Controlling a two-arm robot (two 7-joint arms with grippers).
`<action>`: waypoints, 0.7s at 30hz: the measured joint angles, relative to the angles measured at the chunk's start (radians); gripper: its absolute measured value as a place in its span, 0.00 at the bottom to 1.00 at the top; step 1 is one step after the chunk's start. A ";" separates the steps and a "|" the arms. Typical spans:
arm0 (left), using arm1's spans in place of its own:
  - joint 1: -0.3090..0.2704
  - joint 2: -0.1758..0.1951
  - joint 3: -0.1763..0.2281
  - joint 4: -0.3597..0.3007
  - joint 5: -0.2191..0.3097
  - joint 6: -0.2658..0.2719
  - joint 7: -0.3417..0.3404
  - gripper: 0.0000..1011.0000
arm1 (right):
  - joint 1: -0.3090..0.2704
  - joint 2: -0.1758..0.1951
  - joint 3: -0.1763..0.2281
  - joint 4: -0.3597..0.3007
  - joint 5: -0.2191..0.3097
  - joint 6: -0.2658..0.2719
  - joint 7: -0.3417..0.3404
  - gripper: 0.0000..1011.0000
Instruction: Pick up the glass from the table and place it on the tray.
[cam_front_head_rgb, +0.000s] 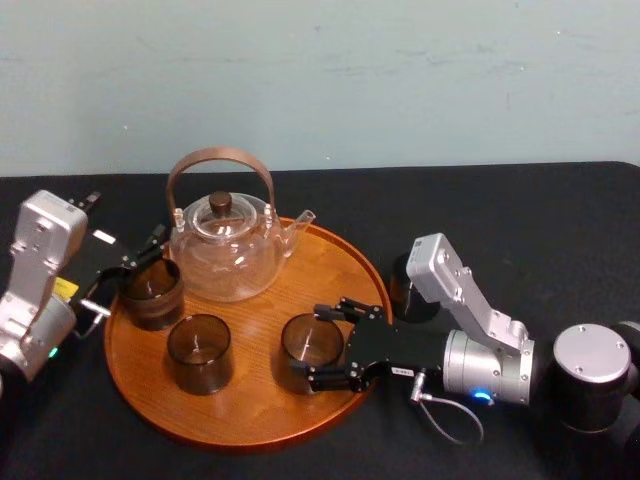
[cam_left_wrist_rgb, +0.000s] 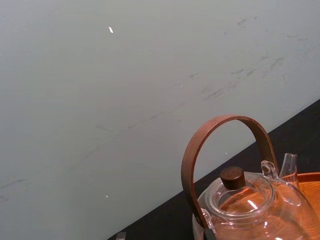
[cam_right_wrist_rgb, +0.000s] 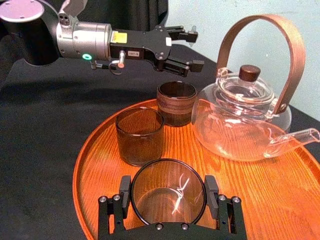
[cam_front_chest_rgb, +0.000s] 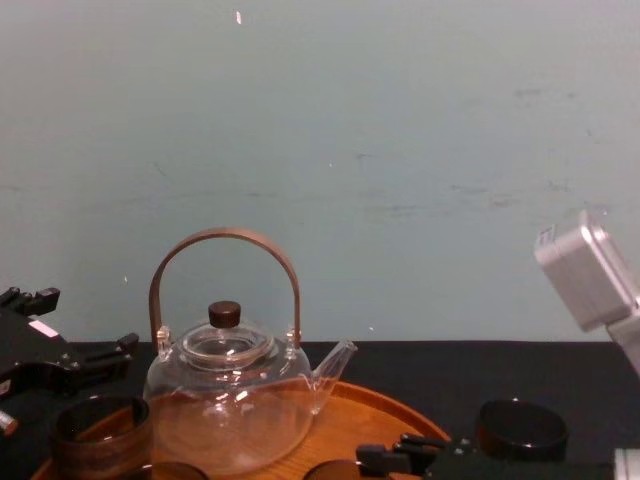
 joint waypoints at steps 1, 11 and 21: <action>0.000 0.000 0.000 0.000 0.000 0.000 0.000 0.99 | 0.000 -0.002 0.000 0.003 -0.001 0.001 0.000 0.89; 0.000 0.000 0.000 0.000 0.000 0.000 0.000 0.99 | 0.002 -0.011 -0.003 0.022 -0.008 0.004 -0.002 0.89; 0.000 0.000 0.000 0.000 0.000 0.000 0.000 0.99 | 0.000 -0.011 -0.003 0.022 -0.016 0.005 -0.007 0.89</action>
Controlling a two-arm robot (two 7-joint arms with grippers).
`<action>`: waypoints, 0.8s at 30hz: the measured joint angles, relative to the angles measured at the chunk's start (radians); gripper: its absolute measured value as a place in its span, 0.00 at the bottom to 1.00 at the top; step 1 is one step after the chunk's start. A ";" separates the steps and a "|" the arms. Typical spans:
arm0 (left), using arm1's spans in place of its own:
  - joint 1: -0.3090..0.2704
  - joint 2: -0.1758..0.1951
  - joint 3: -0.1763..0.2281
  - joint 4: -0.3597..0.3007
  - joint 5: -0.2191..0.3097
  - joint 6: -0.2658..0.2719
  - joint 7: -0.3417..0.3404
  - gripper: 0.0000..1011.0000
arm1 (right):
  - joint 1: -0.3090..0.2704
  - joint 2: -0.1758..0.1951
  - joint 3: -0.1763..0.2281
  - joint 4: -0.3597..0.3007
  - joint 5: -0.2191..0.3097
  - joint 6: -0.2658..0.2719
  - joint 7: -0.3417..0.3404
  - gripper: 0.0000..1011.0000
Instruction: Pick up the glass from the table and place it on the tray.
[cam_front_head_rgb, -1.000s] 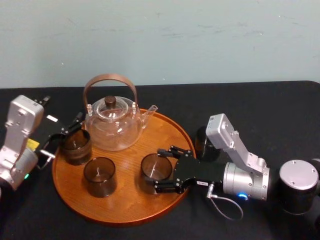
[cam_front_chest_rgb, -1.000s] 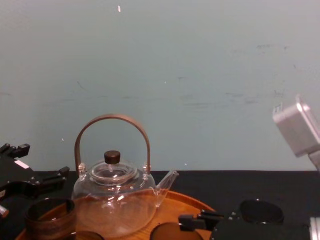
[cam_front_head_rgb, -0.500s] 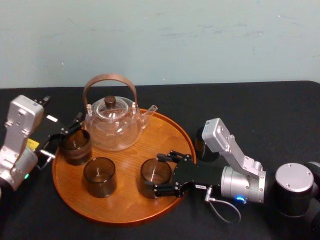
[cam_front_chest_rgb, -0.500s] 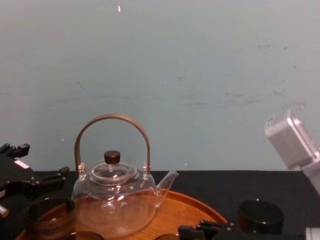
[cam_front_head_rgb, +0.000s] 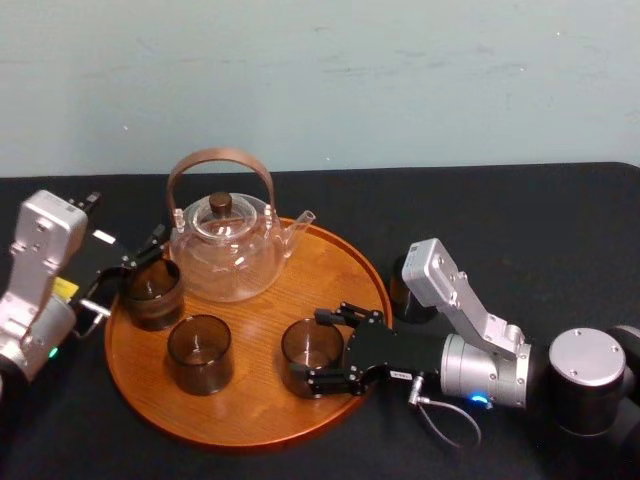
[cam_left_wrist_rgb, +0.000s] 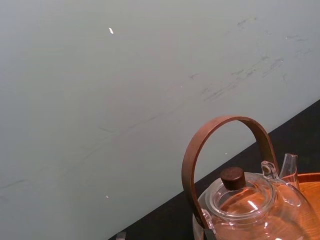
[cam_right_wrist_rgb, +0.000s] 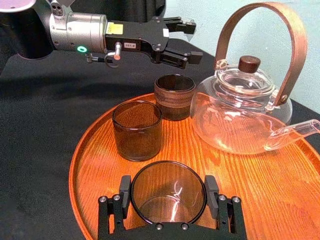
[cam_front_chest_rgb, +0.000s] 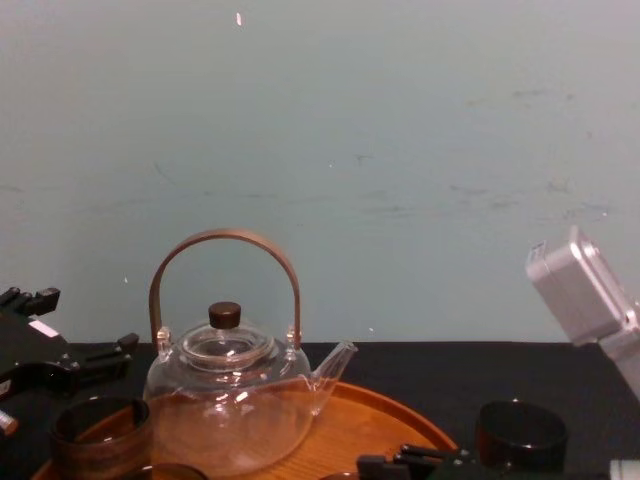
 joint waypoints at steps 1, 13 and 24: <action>0.000 0.000 0.000 0.000 0.000 0.000 0.000 0.99 | 0.000 0.000 0.000 0.000 0.000 0.000 0.000 0.89; 0.000 0.000 0.000 0.000 0.000 0.000 0.000 0.99 | -0.001 0.001 0.000 0.000 -0.001 0.005 0.000 0.99; 0.000 0.000 0.000 0.000 0.000 0.000 0.000 0.99 | -0.001 0.001 0.001 0.000 0.000 0.004 0.001 0.99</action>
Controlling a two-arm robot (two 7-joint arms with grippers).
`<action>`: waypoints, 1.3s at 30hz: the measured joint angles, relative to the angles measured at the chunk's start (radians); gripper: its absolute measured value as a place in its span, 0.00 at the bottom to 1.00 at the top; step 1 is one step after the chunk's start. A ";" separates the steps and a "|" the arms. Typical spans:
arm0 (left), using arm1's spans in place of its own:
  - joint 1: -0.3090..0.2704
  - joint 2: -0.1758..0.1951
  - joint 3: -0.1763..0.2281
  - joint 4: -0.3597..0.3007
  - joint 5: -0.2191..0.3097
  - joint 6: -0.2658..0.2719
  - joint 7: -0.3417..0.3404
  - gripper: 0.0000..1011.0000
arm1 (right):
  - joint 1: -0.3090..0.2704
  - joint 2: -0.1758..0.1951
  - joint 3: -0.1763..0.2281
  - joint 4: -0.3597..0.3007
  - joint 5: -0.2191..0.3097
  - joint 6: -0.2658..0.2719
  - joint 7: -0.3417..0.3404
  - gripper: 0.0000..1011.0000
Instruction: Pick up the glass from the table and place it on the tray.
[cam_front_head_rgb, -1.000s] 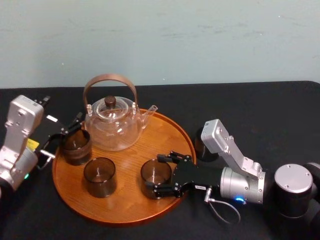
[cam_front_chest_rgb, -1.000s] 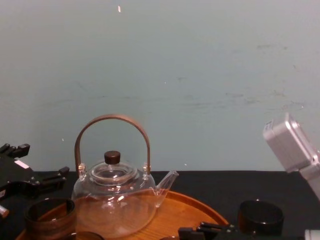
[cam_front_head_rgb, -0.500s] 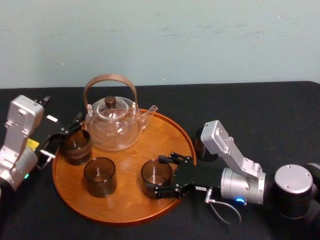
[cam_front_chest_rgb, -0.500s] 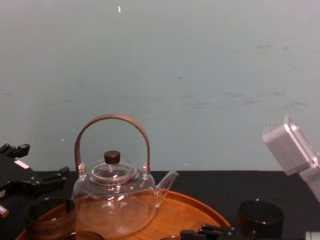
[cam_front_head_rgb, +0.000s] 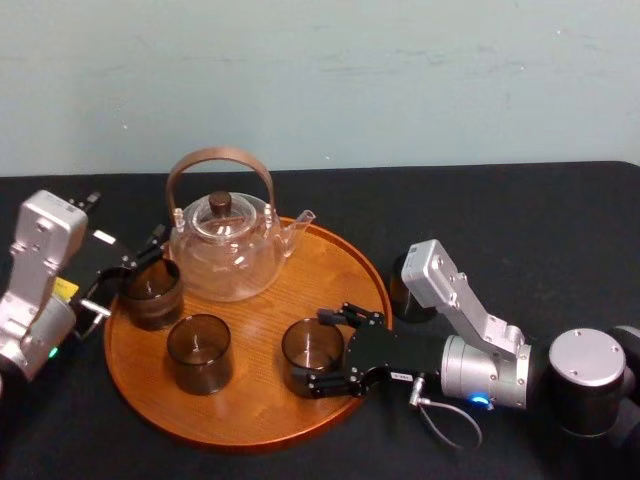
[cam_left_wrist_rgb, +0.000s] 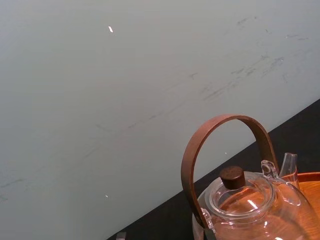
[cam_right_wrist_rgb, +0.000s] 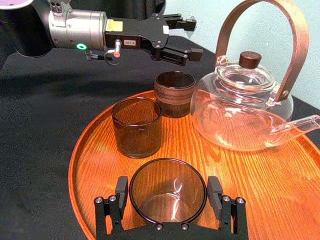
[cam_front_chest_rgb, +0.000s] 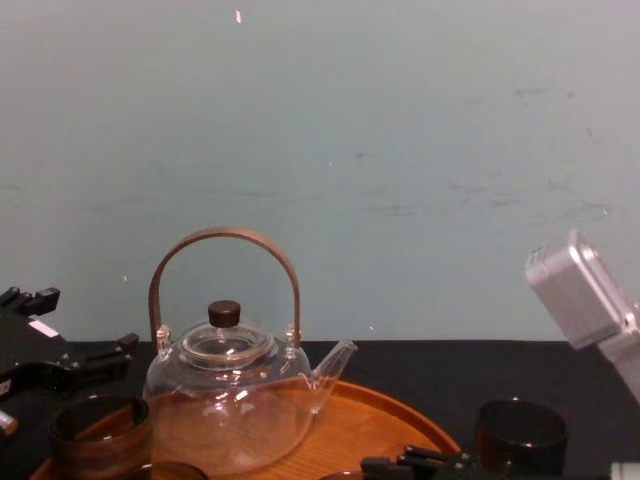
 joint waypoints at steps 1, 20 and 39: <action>0.000 0.000 0.000 0.000 0.000 0.000 0.000 0.99 | 0.000 0.000 0.000 0.000 0.000 0.000 0.000 0.99; 0.000 0.000 0.000 0.000 0.000 0.000 0.000 0.99 | -0.044 0.068 0.041 -0.087 0.041 0.018 0.007 0.99; 0.000 0.000 0.000 0.000 0.000 0.000 0.000 0.99 | -0.193 0.240 0.163 -0.248 0.130 0.008 -0.015 0.99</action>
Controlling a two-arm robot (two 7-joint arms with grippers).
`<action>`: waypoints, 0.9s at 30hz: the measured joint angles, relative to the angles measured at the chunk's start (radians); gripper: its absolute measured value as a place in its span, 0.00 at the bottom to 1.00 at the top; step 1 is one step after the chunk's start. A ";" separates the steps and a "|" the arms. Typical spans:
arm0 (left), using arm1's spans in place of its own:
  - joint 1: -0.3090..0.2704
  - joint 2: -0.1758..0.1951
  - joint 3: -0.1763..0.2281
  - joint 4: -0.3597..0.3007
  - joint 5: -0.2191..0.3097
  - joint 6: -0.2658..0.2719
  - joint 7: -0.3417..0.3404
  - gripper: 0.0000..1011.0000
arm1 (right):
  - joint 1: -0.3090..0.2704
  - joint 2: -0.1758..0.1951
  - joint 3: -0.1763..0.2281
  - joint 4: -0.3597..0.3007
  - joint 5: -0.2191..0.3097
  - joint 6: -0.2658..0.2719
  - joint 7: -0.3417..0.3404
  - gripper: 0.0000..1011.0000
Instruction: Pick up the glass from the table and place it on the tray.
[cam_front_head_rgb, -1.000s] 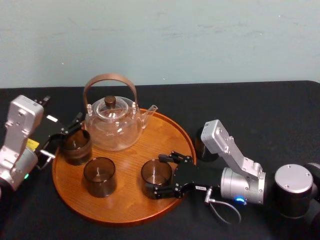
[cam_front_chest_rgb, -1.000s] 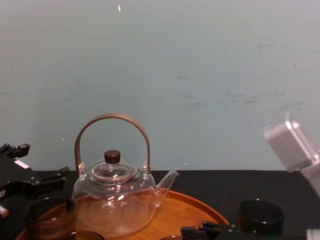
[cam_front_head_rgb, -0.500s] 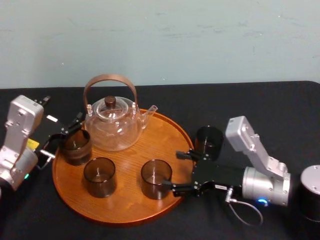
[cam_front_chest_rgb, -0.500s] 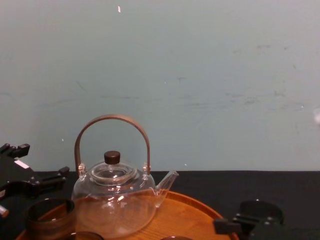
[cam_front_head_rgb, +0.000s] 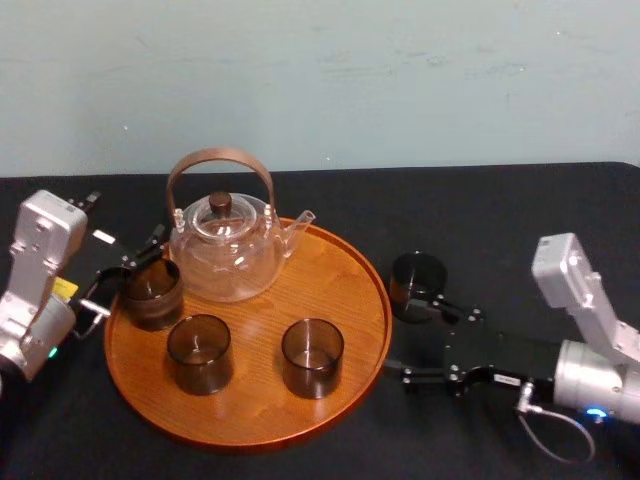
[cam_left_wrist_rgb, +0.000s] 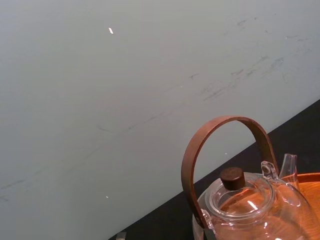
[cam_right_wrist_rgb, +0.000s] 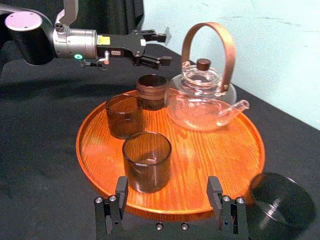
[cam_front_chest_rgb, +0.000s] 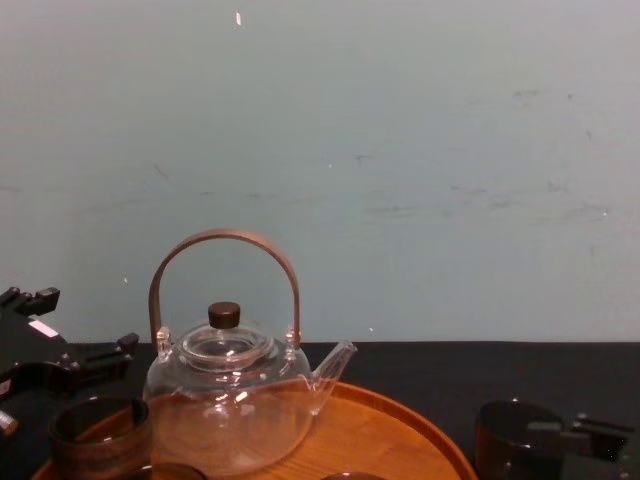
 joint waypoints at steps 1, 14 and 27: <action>0.000 0.000 0.000 0.000 0.000 0.000 0.000 0.99 | -0.011 0.012 0.012 -0.008 0.006 -0.005 -0.002 0.99; 0.000 0.000 0.000 0.000 0.000 0.000 0.000 0.99 | -0.070 0.015 0.115 -0.016 0.026 0.000 -0.117 0.99; 0.000 0.000 0.000 0.000 0.000 0.000 0.000 0.99 | -0.063 -0.055 0.170 0.013 0.004 0.088 -0.247 0.99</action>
